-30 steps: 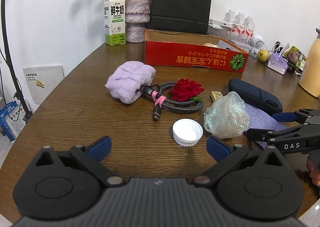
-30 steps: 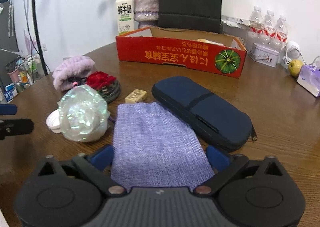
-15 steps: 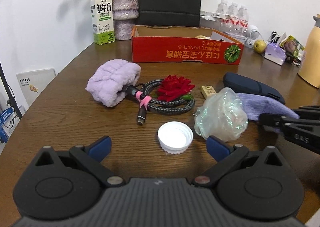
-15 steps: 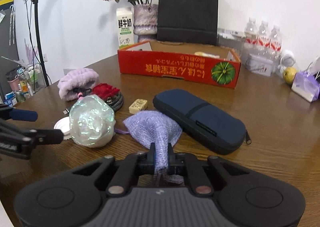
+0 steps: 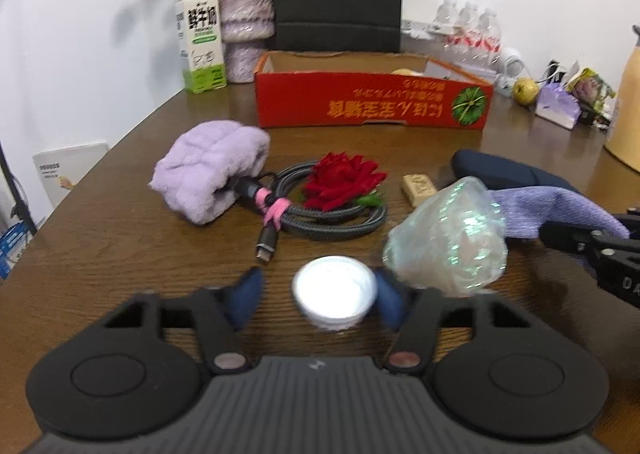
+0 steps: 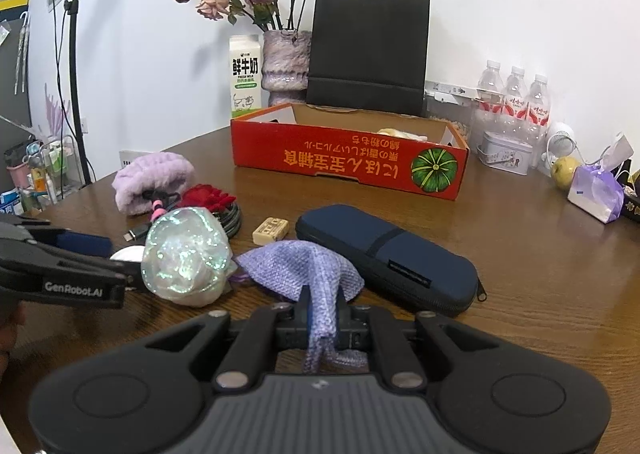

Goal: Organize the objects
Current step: 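Grasp the white bottle cap with the left tool while the right tool grasps the lavender pouch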

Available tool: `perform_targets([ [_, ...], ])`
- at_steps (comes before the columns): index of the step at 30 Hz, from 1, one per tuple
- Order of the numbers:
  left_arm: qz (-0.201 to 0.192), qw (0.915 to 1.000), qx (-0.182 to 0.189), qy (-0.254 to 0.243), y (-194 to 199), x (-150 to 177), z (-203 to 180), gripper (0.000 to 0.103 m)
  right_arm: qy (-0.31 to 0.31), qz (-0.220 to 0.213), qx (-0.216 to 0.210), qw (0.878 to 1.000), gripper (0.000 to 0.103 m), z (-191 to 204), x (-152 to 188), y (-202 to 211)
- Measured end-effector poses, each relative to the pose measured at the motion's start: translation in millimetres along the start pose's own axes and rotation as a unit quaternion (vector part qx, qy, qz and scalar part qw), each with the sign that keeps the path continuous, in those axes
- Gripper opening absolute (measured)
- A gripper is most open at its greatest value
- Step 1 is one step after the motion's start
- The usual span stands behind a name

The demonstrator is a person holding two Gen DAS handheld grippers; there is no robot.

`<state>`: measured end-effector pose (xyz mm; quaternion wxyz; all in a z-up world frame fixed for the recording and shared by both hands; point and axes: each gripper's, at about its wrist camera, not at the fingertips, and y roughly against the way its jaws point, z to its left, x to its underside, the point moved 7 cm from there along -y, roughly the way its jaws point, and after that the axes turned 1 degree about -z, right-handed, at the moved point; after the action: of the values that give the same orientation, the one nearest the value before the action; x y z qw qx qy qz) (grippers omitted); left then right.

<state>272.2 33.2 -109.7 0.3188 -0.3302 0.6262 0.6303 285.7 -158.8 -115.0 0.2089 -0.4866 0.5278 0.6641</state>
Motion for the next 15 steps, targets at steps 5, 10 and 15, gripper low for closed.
perform_targets([
  [5, -0.019, 0.9998, 0.003, -0.01, 7, -1, -1, 0.041, -0.002, -0.004, -0.001, 1.0, 0.007, 0, -1, 1],
  [10, -0.024, 0.9997, 0.001, 0.005, 13, -1, 5, 0.041, -0.005, -0.011, -0.001, 1.0, 0.007, -1, -1, 4],
  [15, -0.029, 0.9993, -0.006, 0.021, 20, -1, 15, 0.041, 0.0, -0.022, 0.001, 1.0, 0.007, 0, -2, 8],
])
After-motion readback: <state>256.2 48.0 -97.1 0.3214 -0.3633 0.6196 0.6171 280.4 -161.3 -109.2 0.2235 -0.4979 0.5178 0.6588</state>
